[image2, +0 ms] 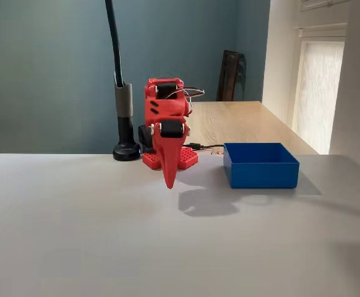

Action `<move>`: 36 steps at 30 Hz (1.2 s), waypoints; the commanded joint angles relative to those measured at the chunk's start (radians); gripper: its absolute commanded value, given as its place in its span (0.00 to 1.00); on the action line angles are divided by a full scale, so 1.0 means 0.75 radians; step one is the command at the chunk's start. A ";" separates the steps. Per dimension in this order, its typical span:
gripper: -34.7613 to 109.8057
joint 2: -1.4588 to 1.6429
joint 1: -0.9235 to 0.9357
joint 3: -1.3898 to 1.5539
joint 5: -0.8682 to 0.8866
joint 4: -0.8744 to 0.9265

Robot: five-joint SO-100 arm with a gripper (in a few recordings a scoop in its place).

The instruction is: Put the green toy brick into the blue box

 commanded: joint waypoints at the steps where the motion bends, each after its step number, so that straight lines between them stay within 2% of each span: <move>1: 0.24 0.084 -0.012 0.018 0.014 0.090; 36: 0.24 0.088 -0.010 0.018 0.025 0.121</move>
